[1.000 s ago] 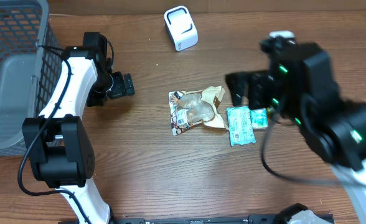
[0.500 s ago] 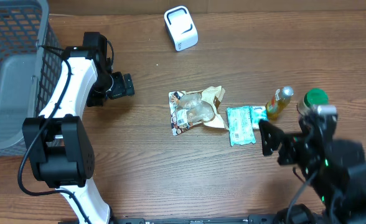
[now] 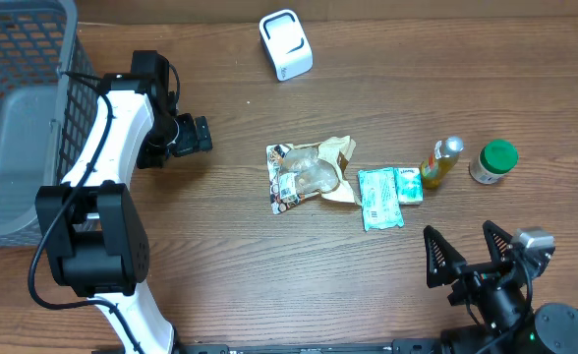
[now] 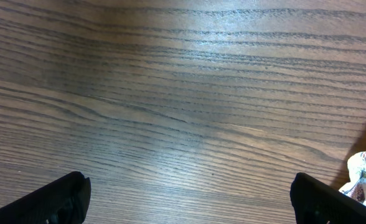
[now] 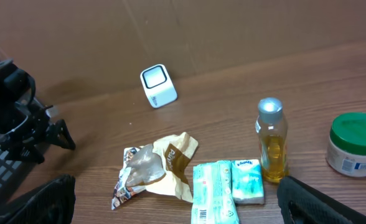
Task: Scan the item barcode
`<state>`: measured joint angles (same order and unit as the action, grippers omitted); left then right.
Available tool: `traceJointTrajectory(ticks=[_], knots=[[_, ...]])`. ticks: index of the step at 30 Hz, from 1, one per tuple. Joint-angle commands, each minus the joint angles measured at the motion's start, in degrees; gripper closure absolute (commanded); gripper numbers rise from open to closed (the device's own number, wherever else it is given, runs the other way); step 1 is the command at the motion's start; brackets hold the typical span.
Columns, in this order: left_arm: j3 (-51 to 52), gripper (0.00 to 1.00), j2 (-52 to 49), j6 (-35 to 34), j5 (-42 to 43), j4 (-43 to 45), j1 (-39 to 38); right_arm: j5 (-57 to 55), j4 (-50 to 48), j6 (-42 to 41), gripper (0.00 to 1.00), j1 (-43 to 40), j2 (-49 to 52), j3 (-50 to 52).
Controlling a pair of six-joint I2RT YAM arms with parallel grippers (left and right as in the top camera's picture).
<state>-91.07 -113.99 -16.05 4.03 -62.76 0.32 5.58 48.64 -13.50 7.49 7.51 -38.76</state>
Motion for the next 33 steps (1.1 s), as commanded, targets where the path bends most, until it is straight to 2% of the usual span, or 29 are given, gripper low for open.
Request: traceJointTrajectory(ticks=[1,14,24,28,33], knots=[[-0.5,0.01,1.3,1.1,-0.2,0.0,-0.3,0.5,-0.4,-0.2,0.00,-0.3,-1.6,0.5],[-0.5,0.00,1.3,1.1,-0.2,0.0,-0.3,0.5,-0.4,-0.2,0.00,-0.3,-7.3,0.6],[-0.5,0.00,1.3,1.1,-0.2,0.0,-0.3,0.0,-1.5,0.0,0.00,-0.4,-7.3,3.7],[-0.5,0.00,1.3,1.1,-0.2,0.0,-0.3,-0.6,-5.6,0.0,0.00,-1.0,-7.3,7.3],[-0.5,0.00,1.3,1.1,-0.2,0.0,-0.3,-1.0,-21.4,0.5,0.00,-2.4,-7.3,12.6]])
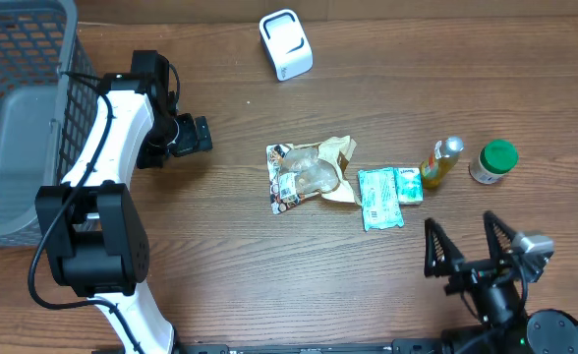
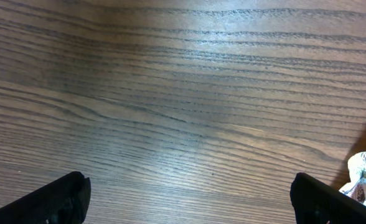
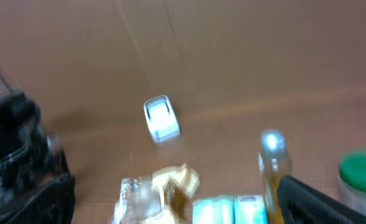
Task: Scan the item barcode
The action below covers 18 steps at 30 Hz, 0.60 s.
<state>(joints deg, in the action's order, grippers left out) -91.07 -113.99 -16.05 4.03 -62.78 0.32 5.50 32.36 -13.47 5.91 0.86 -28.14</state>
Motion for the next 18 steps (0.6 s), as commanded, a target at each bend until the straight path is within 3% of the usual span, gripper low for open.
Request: traceJointTrajectory(ticks=[1,10,14,18], knots=[[-0.5,0.00,1.3,1.1,-0.2,0.0,-0.3,-0.9,-10.3,0.9,0.00,-1.1,-0.7,3.5],[-0.5,0.00,1.3,1.1,-0.2,0.0,-0.3,-0.9,-44.8,8.4,0.00,-1.2,-0.7,14.4],[-0.5,0.00,1.3,1.1,-0.2,0.0,-0.3,-0.9,-54.7,12.8,0.00,-1.2,-0.7,18.8],[-0.5,0.01,1.3,1.1,-0.2,0.0,-0.3,-0.9,-58.8,15.1,0.00,-1.2,-0.7,22.8]])
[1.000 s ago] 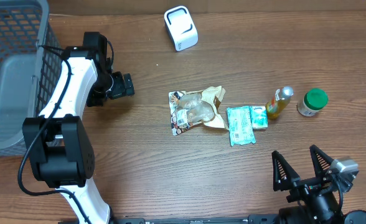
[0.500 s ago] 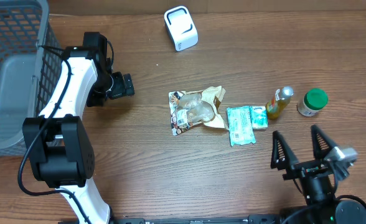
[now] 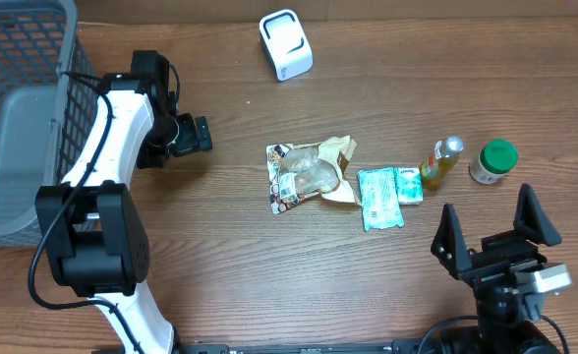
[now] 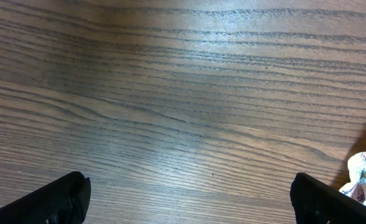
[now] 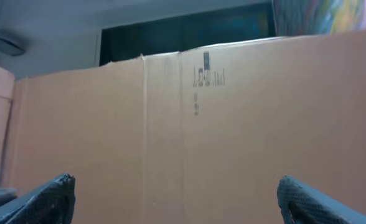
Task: Scan the item barcode
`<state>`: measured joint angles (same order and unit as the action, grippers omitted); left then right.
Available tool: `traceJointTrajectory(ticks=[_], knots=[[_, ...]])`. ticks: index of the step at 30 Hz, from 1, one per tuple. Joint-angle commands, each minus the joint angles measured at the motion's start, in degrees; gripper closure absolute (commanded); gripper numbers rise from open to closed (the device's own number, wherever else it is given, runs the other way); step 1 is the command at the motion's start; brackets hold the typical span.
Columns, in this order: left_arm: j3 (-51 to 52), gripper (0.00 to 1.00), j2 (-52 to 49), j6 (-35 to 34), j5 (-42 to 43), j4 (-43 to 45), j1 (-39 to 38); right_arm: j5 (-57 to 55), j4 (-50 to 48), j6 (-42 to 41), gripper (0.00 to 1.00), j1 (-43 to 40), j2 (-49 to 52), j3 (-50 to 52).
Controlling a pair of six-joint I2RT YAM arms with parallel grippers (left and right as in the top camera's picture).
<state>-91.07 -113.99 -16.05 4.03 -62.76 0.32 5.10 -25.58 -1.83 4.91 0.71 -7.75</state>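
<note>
A white barcode scanner (image 3: pixel 285 44) stands at the table's far edge. A crumpled snack bag (image 3: pixel 304 175), two green tissue packs (image 3: pixel 379 197), a yellow bottle (image 3: pixel 442 161) and a green-lidded jar (image 3: pixel 492 161) lie in a row mid-table. My left gripper (image 3: pixel 201 135) is open over bare wood left of the bag, its fingers (image 4: pixel 52 200) wide apart; the bag's corner (image 4: pixel 365 174) shows at the right edge. My right gripper (image 3: pixel 489 231) is open and empty near the front edge, below the bottle and jar. Its wrist view shows only a cardboard wall (image 5: pixel 189 143).
A grey wire basket (image 3: pixel 19 108) stands at the far left, beside the left arm. A cardboard wall backs the table.
My right gripper has tilted up: its camera showed the scanner and items in a blur, now only the cardboard wall. Seen from overhead it sits slightly further right. The left arm has not moved.
My right wrist camera first looked across the table at the scanner, bag, tissues, bottle and jar. Then that view was blurred and higher. Now it faces the wall. All items and the left gripper have stayed where they were.
</note>
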Motion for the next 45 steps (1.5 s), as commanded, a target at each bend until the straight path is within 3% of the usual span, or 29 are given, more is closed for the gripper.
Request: traceJointTrajectory(ticks=[1,5,10,19,45], knots=[[-0.5,0.01,1.3,1.1,-0.2,0.0,-0.3,-0.5,-1.0,3.5,0.00,-0.2,-0.5,3.5],[-0.5,0.01,1.3,1.1,-0.2,0.0,-0.3,-0.5,-0.9,3.6,0.00,-0.2,-0.5,7.3],[-0.5,0.00,1.3,1.1,-0.2,0.0,-0.3,-1.6,6.8,3.8,0.00,-0.2,-0.5,7.3],[-0.5,0.00,1.3,1.1,-0.2,0.0,-0.3,-3.0,30.6,3.8,0.00,-0.2,-0.5,7.3],[-0.5,0.00,1.3,1.1,-0.2,0.0,-0.3,-3.1,30.3,3.8,0.00,-0.2,-0.5,7.3]])
